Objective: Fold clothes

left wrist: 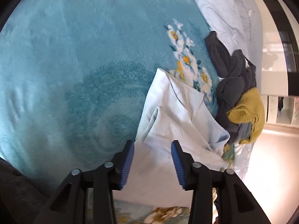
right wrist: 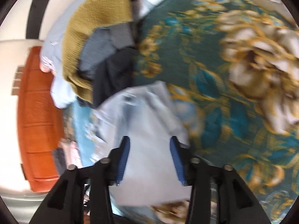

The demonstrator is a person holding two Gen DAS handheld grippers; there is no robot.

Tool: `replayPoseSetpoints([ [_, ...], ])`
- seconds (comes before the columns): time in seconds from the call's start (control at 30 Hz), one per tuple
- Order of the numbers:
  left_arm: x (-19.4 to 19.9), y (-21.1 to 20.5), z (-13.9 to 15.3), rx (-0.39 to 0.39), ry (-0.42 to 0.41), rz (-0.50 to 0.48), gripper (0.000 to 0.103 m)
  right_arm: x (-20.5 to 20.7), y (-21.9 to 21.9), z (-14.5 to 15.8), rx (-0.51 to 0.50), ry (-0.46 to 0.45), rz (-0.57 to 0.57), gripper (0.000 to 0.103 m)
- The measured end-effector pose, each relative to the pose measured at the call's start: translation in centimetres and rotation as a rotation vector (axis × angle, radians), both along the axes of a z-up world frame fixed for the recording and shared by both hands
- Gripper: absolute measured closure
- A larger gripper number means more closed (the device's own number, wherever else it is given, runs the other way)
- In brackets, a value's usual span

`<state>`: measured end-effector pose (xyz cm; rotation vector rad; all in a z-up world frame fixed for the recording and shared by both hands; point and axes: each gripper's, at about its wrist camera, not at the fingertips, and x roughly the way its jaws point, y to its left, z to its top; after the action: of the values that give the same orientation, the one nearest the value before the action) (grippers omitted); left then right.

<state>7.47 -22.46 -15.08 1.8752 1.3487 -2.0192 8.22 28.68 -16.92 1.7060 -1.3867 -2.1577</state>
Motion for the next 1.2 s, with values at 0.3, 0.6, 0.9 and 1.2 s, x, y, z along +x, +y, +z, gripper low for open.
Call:
replayPoseSetpoints([
  [0.3,-2.4,0.8,-0.2,-0.016,0.049,-0.049,0.058,-4.5,-1.6,-1.3,-0.059,-0.006,-0.025,0.056],
  [0.6,-2.5,0.9,-1.5,0.096,0.033,-0.068,0.083,-5.0,-1.0,-1.8,-0.058,-0.047,-0.053,0.072],
  [0.9,-3.3,-1.1,-0.8,0.233,0.097,0.074,0.099,-6.0,-0.3,-0.3,-0.075,0.006,-0.028,0.097],
  [1.2,-8.1,-1.9,-1.2,0.194,0.062,0.102,0.099,-8.4,1.4,0.1,-0.053,-0.011,-0.083,0.098],
])
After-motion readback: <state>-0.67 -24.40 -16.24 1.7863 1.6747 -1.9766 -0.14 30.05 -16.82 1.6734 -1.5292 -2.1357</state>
